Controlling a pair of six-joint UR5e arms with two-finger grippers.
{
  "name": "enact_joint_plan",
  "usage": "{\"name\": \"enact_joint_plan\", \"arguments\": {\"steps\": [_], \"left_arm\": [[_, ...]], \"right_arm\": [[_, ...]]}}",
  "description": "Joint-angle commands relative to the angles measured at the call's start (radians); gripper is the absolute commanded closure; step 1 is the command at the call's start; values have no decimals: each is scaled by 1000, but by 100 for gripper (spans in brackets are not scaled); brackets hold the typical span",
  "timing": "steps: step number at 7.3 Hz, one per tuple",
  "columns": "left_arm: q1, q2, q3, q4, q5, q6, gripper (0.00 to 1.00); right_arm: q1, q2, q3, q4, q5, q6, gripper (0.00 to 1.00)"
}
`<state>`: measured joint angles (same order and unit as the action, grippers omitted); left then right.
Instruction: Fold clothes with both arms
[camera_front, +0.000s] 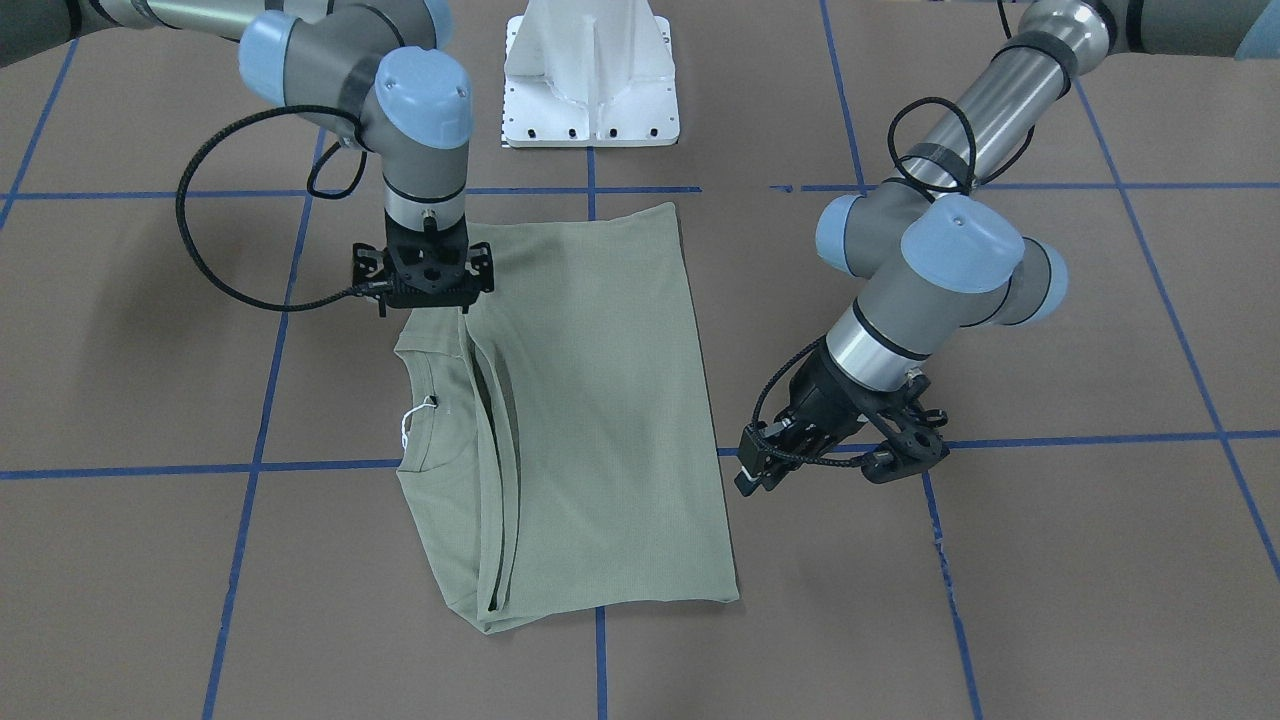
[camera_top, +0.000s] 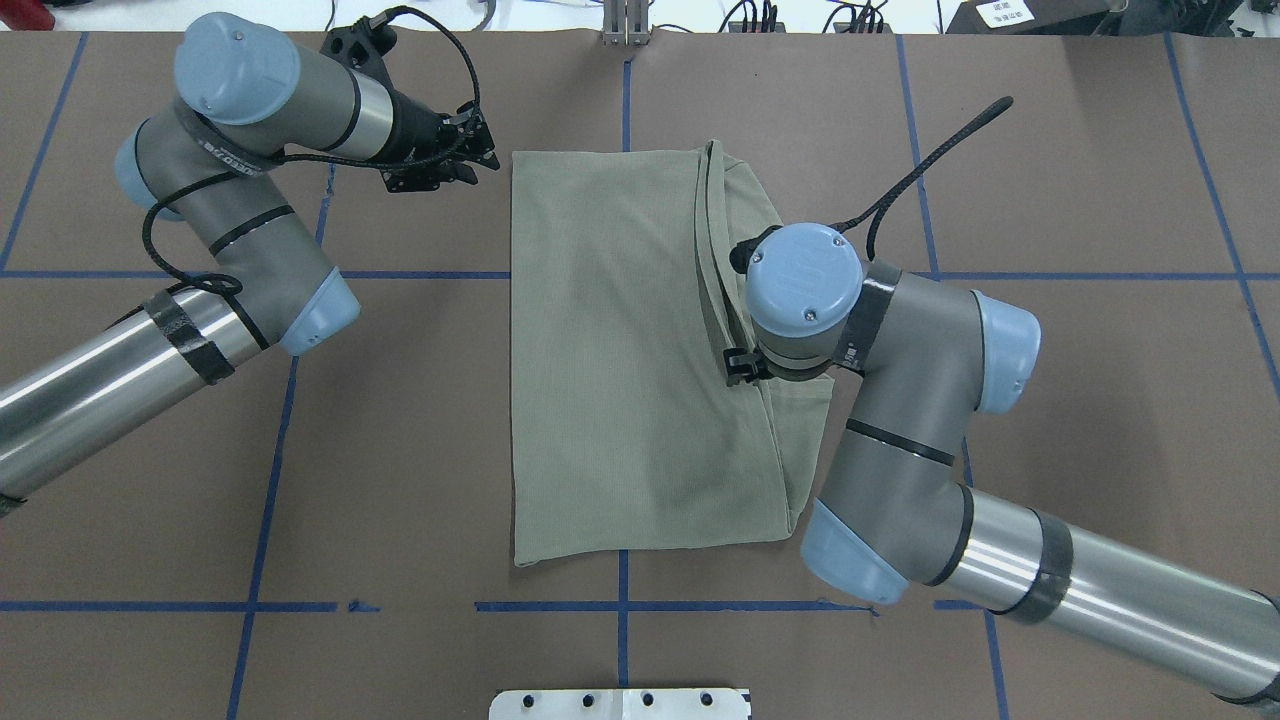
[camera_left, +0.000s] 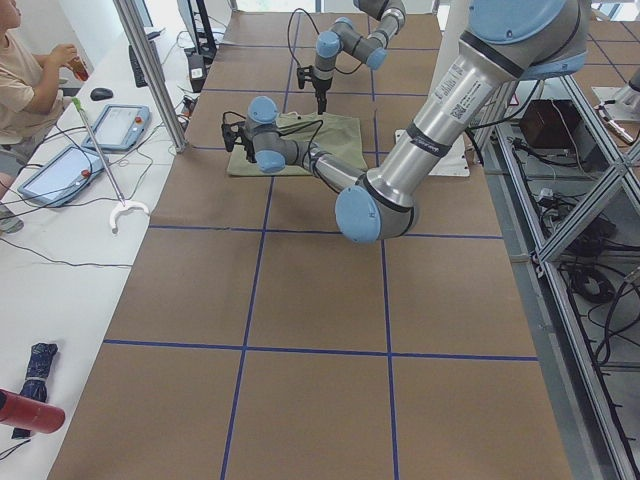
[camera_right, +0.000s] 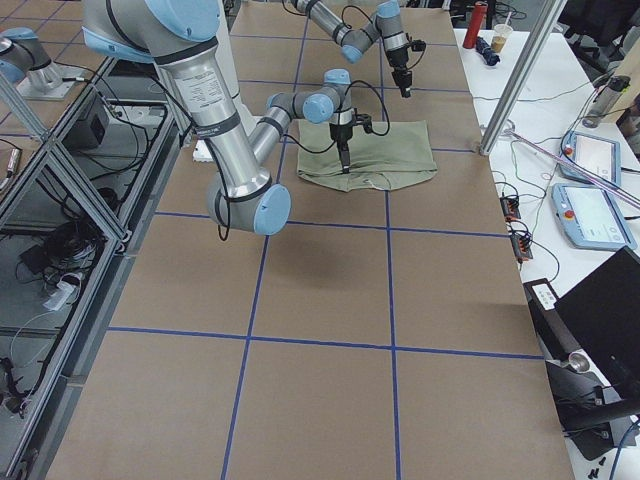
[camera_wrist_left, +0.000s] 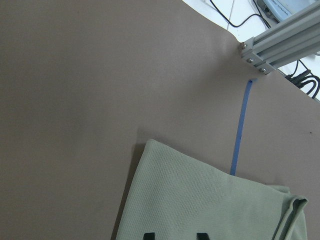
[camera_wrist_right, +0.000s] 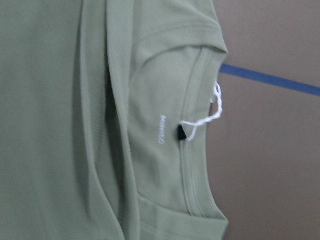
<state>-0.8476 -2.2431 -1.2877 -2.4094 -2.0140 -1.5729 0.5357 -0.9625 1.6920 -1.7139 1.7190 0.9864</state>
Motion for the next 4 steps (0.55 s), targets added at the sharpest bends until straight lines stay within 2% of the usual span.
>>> {"name": "enact_joint_plan", "arguments": {"steps": [1, 2, 4], "left_arm": [[-5, 20, -22, -2, -19, 2, 60], [-5, 28, -21, -8, -17, 2, 60], [-7, 30, -18, -11, -17, 2, 60]], "right_arm": [[20, 115, -190, 111, 1, 11, 0], [24, 163, -248, 114, 1, 11, 0], [55, 166, -319, 141, 2, -11, 0]]}}
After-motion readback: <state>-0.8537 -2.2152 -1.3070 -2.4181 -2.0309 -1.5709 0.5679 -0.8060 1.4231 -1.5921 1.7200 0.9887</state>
